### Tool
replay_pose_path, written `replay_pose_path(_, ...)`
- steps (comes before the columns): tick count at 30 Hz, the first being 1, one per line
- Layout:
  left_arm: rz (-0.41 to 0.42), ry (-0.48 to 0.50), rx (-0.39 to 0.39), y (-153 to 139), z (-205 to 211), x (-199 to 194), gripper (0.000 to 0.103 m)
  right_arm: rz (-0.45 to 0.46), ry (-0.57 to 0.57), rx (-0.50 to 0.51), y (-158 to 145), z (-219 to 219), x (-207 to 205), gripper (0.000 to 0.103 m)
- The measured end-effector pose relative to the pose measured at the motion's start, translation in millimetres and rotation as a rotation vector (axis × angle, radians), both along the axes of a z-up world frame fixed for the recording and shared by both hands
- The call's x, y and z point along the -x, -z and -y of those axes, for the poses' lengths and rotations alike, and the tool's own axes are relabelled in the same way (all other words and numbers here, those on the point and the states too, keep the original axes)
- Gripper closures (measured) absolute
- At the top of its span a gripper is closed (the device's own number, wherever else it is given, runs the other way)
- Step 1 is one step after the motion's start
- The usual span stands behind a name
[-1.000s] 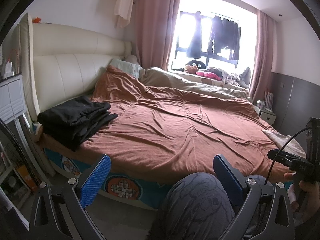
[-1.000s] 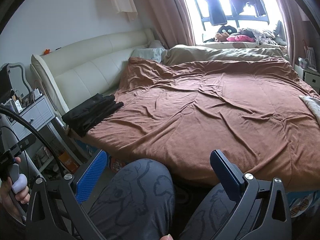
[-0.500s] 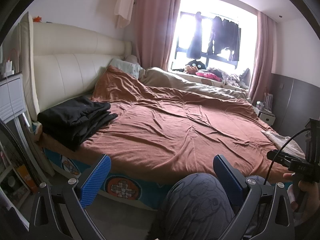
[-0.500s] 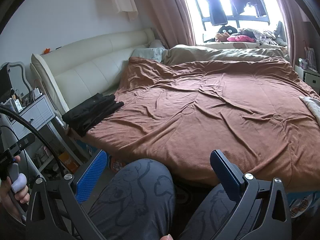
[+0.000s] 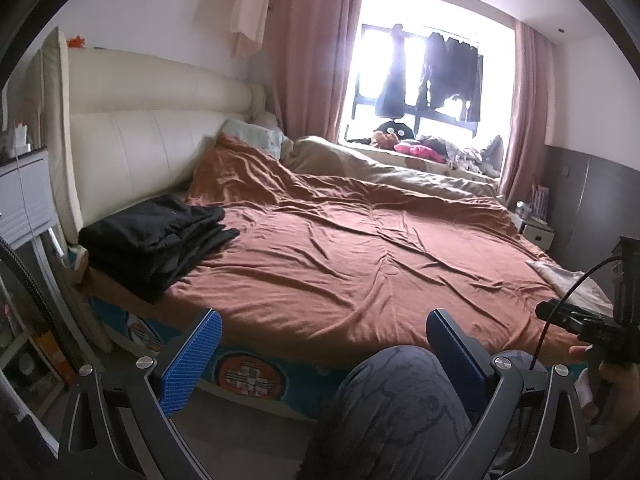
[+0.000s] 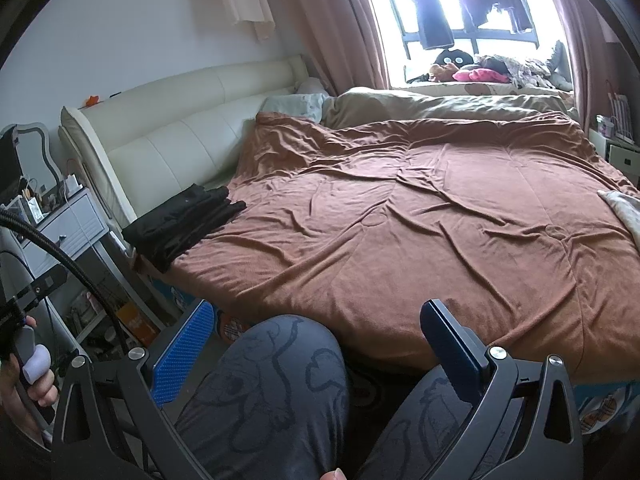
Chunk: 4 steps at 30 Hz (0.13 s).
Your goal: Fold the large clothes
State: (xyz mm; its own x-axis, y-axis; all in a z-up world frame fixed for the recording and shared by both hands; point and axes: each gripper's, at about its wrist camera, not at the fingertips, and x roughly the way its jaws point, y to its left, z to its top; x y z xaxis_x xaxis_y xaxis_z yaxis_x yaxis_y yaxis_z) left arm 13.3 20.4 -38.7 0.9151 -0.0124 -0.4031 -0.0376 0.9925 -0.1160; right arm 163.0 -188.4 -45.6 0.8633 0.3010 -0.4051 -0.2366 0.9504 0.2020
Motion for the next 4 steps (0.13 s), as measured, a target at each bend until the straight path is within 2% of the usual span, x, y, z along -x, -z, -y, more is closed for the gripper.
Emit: replay_pose_path(4, 0.002, 0.0, -0.004, -0.6, 1.0, -0.8, 0.0, 0.002, -0.002, 0.003, -0.1, 1.5, -0.7, 0.0)
